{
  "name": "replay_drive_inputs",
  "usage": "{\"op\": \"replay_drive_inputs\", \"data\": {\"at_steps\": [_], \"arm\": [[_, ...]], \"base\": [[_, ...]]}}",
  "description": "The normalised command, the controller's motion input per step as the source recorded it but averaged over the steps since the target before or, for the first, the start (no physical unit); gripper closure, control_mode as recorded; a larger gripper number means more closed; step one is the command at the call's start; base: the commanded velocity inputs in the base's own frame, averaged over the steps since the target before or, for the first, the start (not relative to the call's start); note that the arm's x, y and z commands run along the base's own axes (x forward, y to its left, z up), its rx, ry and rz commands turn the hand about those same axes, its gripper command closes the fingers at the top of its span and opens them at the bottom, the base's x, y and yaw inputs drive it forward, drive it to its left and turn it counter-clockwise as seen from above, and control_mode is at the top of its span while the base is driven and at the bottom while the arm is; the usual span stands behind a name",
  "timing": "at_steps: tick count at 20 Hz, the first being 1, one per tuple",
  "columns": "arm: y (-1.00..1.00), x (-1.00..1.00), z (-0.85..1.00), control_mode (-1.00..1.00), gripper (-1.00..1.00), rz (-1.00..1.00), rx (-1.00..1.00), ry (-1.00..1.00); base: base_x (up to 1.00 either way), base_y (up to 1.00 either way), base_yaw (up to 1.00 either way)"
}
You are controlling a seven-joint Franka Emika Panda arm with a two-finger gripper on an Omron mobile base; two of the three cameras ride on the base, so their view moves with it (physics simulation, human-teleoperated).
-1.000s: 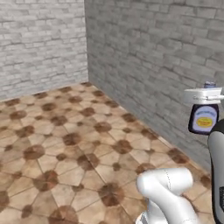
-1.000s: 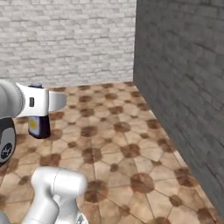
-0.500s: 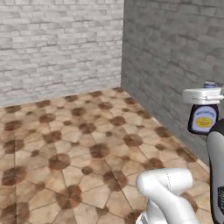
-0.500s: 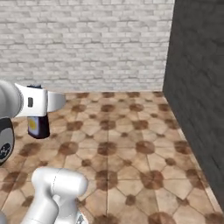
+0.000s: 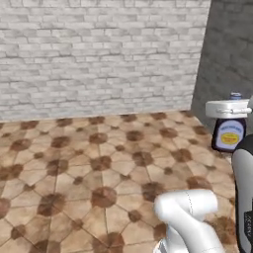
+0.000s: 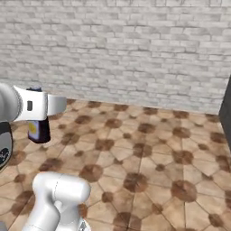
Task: Move the mayonnaise and condiment bottle from the cabinet to the dining counter.
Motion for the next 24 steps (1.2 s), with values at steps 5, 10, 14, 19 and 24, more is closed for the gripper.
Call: {"op": "replay_drive_inputs", "data": {"at_steps": [5, 10, 14, 19, 24], "arm": [[0.00, 0.00, 0.00, 1.00, 1.00, 0.00, 0.00, 0.00], [0.00, 0.00, 0.00, 1.00, 1.00, 0.00, 0.00, 0.00], [0.00, 0.00, 0.00, 1.00, 1.00, 0.00, 0.00, 0.00], [0.00, 0.00, 0.00, 1.00, 1.00, 0.00, 0.00, 0.00], [0.00, 0.00, 0.00, 1.00, 1.00, 0.00, 0.00, 0.00]], "base": [[1.00, -0.01, 0.46], [1.00, -0.04, 0.48], [1.00, -0.13, 0.46], [1.00, -0.16, 0.46], [1.00, -0.20, 0.46]]}}
